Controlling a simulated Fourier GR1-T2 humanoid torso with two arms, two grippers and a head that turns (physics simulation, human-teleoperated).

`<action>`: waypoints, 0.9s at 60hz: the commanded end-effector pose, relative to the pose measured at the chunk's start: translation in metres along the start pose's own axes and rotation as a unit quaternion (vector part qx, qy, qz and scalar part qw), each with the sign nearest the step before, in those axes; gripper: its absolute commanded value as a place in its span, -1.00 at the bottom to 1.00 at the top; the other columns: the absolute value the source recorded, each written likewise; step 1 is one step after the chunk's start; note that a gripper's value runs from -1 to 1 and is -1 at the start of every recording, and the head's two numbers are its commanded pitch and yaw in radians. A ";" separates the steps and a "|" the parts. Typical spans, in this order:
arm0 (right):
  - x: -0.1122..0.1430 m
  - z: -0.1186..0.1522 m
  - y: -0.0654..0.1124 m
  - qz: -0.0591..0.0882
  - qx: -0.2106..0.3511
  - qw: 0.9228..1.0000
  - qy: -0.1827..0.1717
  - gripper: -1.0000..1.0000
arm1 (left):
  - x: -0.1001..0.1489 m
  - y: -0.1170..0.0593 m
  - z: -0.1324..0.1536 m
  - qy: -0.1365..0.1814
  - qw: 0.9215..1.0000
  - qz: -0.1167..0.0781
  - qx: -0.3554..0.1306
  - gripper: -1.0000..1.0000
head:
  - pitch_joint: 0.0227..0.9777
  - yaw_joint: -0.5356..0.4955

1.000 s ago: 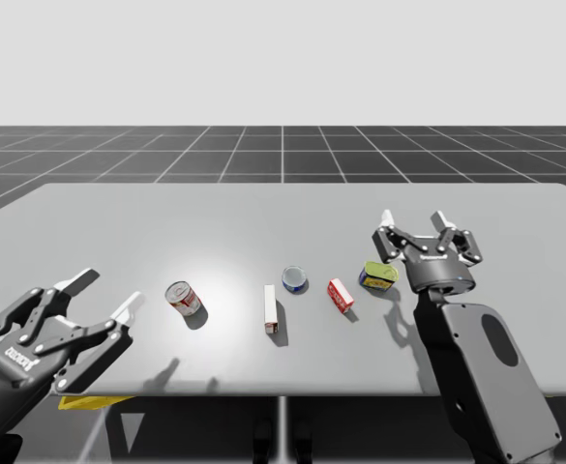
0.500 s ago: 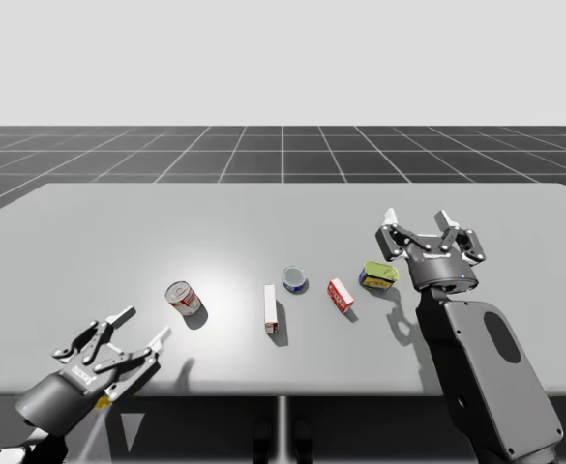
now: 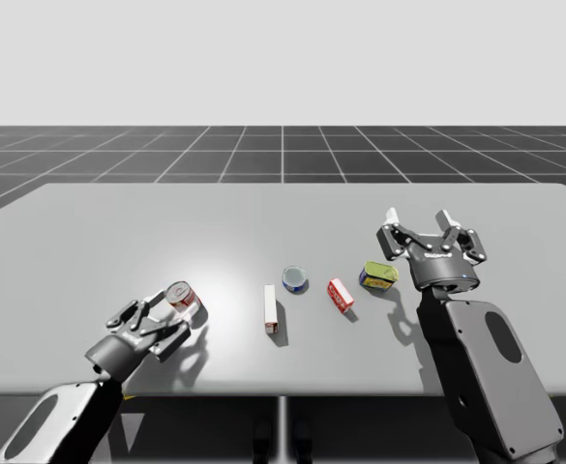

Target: Lift the red soup can off the table.

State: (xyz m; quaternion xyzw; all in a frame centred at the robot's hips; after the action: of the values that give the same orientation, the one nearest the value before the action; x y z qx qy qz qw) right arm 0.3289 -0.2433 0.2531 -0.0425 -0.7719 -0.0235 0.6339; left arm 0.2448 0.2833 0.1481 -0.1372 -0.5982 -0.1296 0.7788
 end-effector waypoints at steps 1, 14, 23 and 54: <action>0.000 0.000 -0.001 -0.001 -0.001 1.000 0.000 -1.00 | 0.004 0.003 -0.023 0.004 1.000 0.009 0.006 -1.00 | 0.63 0.84; 0.000 0.000 -0.001 -0.002 0.001 1.000 0.000 -1.00 | 0.001 0.002 -0.035 0.024 0.999 0.021 0.008 -1.00 | 0.62 0.84; 0.000 0.000 -0.002 -0.004 0.001 1.000 0.000 -1.00 | -0.004 0.000 -0.034 0.028 1.000 0.012 0.005 1.00 | 0.60 0.84; 0.000 0.000 -0.001 -0.004 0.002 1.000 0.001 -1.00 | -0.010 -0.010 -0.029 0.025 1.000 -0.009 -0.016 1.00 | -0.01 0.85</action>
State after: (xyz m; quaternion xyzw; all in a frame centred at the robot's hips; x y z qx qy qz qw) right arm 0.3289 -0.2443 0.2530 -0.0384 -0.7718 -0.0249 0.6342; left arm 0.2727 0.2710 0.1430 -0.1075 -0.5984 -0.1115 0.7861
